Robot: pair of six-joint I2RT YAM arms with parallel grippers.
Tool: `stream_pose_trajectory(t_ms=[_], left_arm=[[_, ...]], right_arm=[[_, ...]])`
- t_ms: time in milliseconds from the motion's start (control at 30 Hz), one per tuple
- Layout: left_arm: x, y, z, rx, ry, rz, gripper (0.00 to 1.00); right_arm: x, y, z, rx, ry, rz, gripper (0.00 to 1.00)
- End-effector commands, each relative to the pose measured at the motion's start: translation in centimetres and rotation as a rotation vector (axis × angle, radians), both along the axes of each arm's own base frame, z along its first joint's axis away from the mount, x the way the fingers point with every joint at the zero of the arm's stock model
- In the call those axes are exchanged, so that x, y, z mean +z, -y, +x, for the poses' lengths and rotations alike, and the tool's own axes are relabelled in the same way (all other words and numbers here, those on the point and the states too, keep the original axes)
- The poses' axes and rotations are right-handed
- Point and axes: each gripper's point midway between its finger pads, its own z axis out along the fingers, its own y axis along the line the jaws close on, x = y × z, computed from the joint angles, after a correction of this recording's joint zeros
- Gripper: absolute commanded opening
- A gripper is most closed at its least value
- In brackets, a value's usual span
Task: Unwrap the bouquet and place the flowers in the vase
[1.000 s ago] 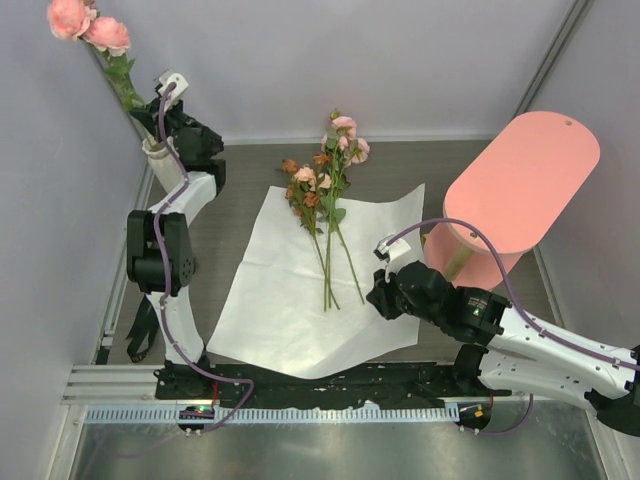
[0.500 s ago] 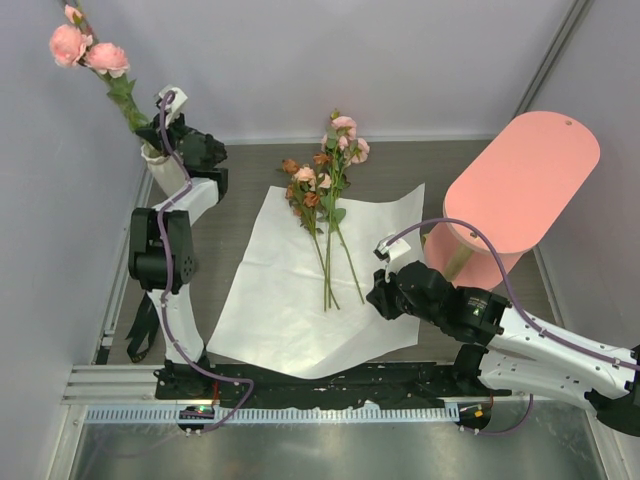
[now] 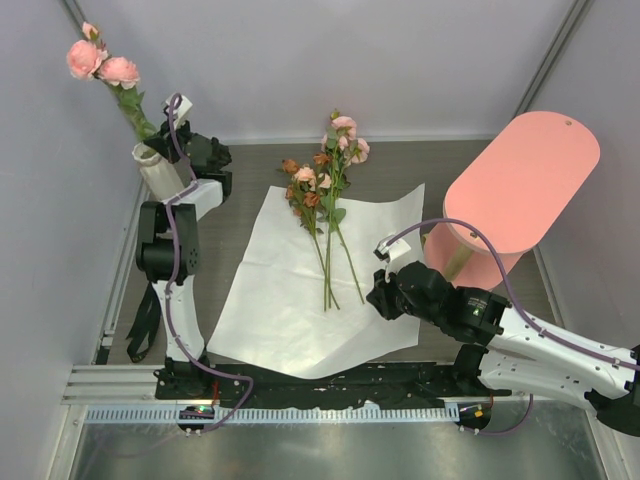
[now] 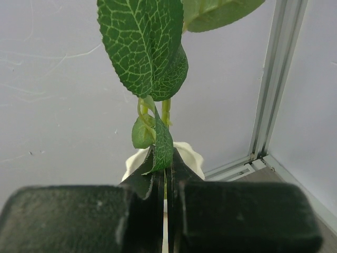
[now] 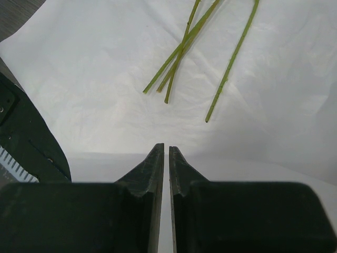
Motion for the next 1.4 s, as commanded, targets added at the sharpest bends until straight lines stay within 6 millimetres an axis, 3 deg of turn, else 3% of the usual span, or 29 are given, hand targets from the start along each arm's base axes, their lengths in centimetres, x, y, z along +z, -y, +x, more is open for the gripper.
stream_pose_trajectory(t_ms=[0, 300, 400, 500, 667, 800, 900, 1000, 1167, 1367], left_arm=[[2.6, -0.4, -1.3, 0.031, 0.304, -0.073, 0.0], [1.5, -1.3, -1.5, 0.08, 0.279, -0.093, 0.01], [1.5, -1.4, -1.6, 0.086, 0.274, -0.092, 0.11], [1.5, -1.4, -1.6, 0.087, 0.268, -0.088, 0.29], [1.8, -1.5, -1.7, 0.091, 0.26, -0.084, 0.5], [2.3, -1.5, -2.1, 0.097, 0.253, -0.084, 0.79], [2.9, -1.4, -2.7, 0.107, 0.251, -0.094, 0.92], [3.7, -0.4, -3.6, 0.093, 0.235, -0.1, 1.0], [4.9, 2.1, -5.5, 0.064, 0.207, -0.136, 1.0], [5.0, 6.1, -8.0, 0.02, 0.12, -0.194, 1.0]], right_arm=[[0.8, -0.1, 0.2, -0.013, 0.02, 0.032, 0.15], [1.1, 0.1, 0.2, -0.013, 0.031, 0.04, 0.15], [1.0, 0.1, 0.2, -0.013, 0.029, 0.037, 0.15], [1.0, 0.0, 0.2, -0.01, 0.029, 0.037, 0.15], [1.0, -0.1, 0.1, -0.007, 0.028, 0.04, 0.15], [1.0, -0.2, 0.2, -0.007, 0.03, 0.04, 0.15], [1.0, -0.3, 0.3, -0.005, 0.03, 0.041, 0.15], [0.9, -0.5, 0.3, -0.001, 0.031, 0.042, 0.15], [1.4, -1.1, 0.3, 0.016, 0.029, 0.047, 0.15], [2.1, -0.8, 0.7, 0.01, 0.038, 0.007, 0.15]])
